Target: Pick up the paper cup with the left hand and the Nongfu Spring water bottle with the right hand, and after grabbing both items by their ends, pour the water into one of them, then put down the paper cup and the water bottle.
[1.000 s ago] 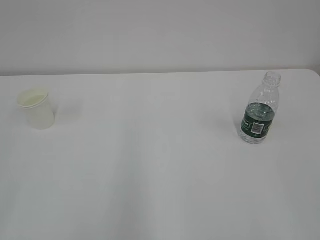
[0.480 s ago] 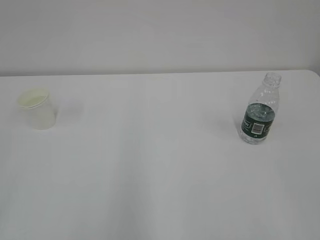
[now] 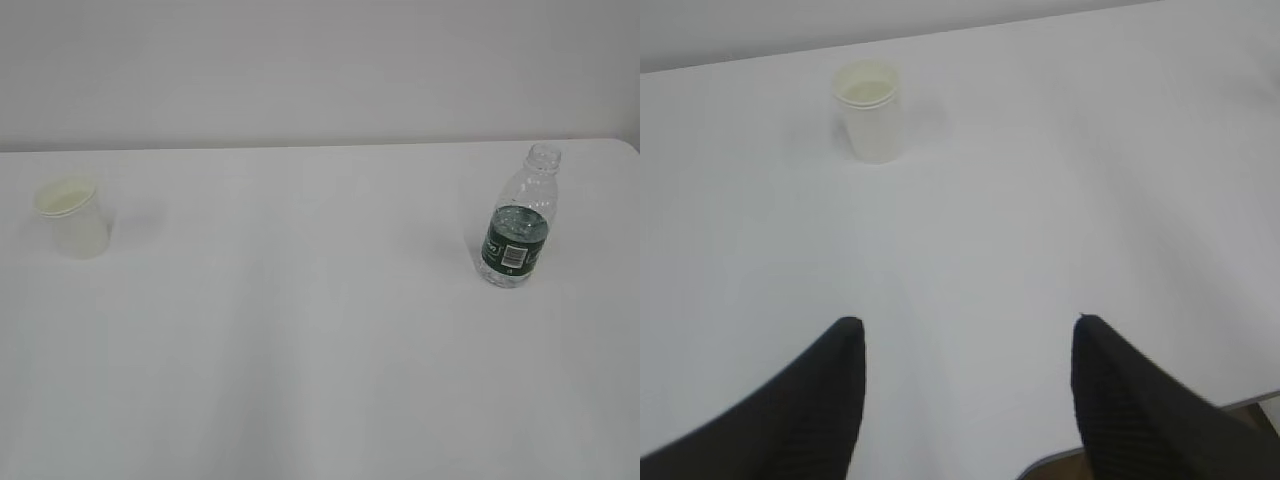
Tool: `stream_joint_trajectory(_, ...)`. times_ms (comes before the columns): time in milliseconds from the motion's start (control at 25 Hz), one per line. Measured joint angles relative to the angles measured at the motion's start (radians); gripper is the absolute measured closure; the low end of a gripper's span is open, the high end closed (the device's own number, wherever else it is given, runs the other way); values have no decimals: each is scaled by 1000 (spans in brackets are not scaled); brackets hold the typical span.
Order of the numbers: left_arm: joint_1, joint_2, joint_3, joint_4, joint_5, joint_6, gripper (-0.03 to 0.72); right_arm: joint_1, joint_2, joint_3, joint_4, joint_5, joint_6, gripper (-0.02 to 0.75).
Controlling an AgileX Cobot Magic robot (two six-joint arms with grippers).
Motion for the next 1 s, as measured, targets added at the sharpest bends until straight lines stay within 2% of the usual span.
stream_joint_trajectory(1000,0,0,0,0,0,0,228,-1,0,0,0,0,0,183)
